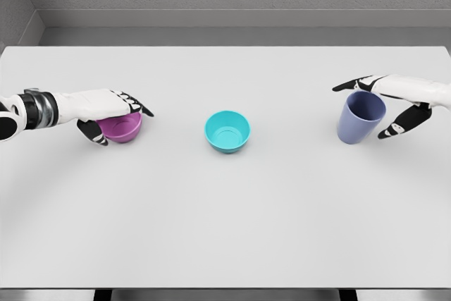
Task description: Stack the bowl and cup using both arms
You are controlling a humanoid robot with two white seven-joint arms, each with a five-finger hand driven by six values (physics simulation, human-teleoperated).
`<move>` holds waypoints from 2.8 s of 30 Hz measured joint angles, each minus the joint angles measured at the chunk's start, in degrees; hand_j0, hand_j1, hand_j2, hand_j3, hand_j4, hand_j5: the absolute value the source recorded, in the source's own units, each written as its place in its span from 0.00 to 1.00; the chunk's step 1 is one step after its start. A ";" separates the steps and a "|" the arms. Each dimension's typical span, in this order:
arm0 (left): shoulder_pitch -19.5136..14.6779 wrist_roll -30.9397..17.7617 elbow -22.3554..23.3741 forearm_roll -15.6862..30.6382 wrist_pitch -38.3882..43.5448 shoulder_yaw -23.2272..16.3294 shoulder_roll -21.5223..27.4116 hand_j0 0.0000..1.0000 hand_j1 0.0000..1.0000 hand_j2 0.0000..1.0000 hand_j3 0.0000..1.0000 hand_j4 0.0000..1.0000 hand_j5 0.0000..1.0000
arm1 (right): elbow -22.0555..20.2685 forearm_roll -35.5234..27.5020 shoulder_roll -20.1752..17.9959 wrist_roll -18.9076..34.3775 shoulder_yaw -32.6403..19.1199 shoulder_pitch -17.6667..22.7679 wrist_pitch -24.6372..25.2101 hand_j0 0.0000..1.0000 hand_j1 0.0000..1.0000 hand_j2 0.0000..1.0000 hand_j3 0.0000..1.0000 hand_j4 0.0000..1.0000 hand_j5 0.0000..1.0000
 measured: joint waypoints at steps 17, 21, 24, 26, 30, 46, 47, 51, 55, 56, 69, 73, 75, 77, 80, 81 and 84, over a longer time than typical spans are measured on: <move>-1.76 -0.01 -2.15 -0.13 -0.05 0.38 -0.01 0.83 0.83 0.83 0.83 0.83 0.83 | 3.68 0.69 2.54 0.18 0.50 -0.97 -0.03 1.00 1.00 1.00 1.00 1.00 1.00; -2.02 -0.01 -3.19 -0.39 -0.09 0.30 -0.01 0.83 0.83 0.83 0.83 0.83 0.83 | 4.70 1.15 3.18 0.24 0.79 -1.05 -0.06 1.00 1.00 1.00 1.00 1.00 1.00; -2.11 -0.01 -3.99 -0.83 -0.10 0.24 -0.18 0.83 0.83 0.83 0.83 0.83 0.83 | 5.46 1.58 3.64 0.26 0.90 -1.05 -0.06 1.00 1.00 1.00 1.00 1.00 1.00; -2.55 -0.02 -4.53 -1.29 -0.10 0.23 -0.62 0.83 0.83 0.83 0.83 0.83 0.83 | 5.98 1.84 4.00 0.26 0.94 -1.05 -0.04 1.00 1.00 1.00 1.00 1.00 1.00; -2.81 -0.02 -5.40 -2.10 -0.10 0.21 -1.54 0.83 0.83 0.83 0.83 0.83 0.83 | 6.93 2.34 4.61 0.26 0.97 -1.32 -0.02 1.00 1.00 1.00 1.00 1.00 1.00; -4.66 -0.01 -8.06 -4.65 -0.09 -0.03 -6.87 0.83 0.83 0.83 0.83 0.83 0.83 | 9.28 3.94 6.05 0.26 1.10 -1.76 0.38 1.00 1.00 1.00 1.00 1.00 1.00; -4.66 -0.01 -8.13 -4.87 -0.10 -0.04 -7.17 0.83 0.83 0.83 0.83 0.83 0.83 | 9.45 3.95 6.11 0.23 1.50 -2.55 0.40 1.00 1.00 1.00 1.00 1.00 1.00; -4.66 -0.01 -8.76 -5.80 -0.10 -0.05 -8.27 0.83 0.83 0.83 0.83 0.83 0.83 | 9.98 4.13 6.51 0.22 2.58 -2.55 0.36 0.94 0.94 0.94 0.94 0.94 0.94; -5.01 -0.01 -9.08 -6.66 -0.10 -0.08 -9.57 0.83 0.83 0.83 0.83 0.83 0.83 | 10.11 4.11 6.62 0.22 2.89 -2.64 0.27 0.70 0.70 0.70 0.70 0.70 0.70; -5.01 -0.01 -9.11 -6.88 -0.10 -0.10 -9.97 0.83 0.83 0.83 0.83 0.83 0.83 | 10.12 4.03 6.63 0.19 2.90 -2.64 0.29 0.64 0.64 0.64 0.64 0.64 0.64; -5.98 -0.04 -9.13 -9.69 -0.09 -1.49 -14.61 0.83 0.83 0.83 0.83 0.83 0.83 | 9.74 4.33 6.33 0.25 3.01 -3.52 0.18 0.61 0.61 0.61 0.61 0.61 0.61; -6.06 -0.04 -9.13 -10.25 -0.04 -1.87 -15.96 0.83 0.83 0.83 0.83 0.83 0.83 | 9.54 4.43 6.16 0.27 3.02 -4.22 0.10 0.61 0.61 0.61 0.61 0.61 0.61; -6.07 -0.02 -9.14 -10.50 -0.02 -1.93 -16.39 0.83 0.83 0.83 0.83 0.83 0.83 | 9.48 4.46 6.11 0.26 3.02 -4.22 0.06 0.61 0.61 0.61 0.61 0.61 0.61; -6.07 0.00 -9.17 -10.60 -0.01 -1.95 -16.62 0.83 0.83 0.83 0.83 0.83 0.83 | 9.45 4.48 6.08 0.27 3.02 -4.31 0.01 0.61 0.61 0.61 0.61 0.61 0.61; -6.07 -0.01 -9.41 -10.66 -0.01 -1.93 -16.74 0.84 0.84 0.84 0.84 0.84 0.84 | 9.40 4.49 6.04 0.26 3.02 -4.31 -0.09 0.61 0.61 0.61 0.61 0.61 0.61; -6.15 0.00 -9.48 -10.69 -0.01 -1.92 -16.76 0.84 0.84 0.84 0.84 0.84 0.84 | 9.40 4.49 6.02 0.27 3.02 -4.31 -0.12 0.61 0.61 0.61 0.61 0.61 0.61; -6.15 0.00 -9.63 -10.69 -0.01 -1.93 -16.77 0.89 0.89 0.89 0.89 0.89 0.89 | 9.38 4.48 5.97 0.27 3.01 -4.66 -0.16 0.62 0.62 0.62 0.62 0.62 0.62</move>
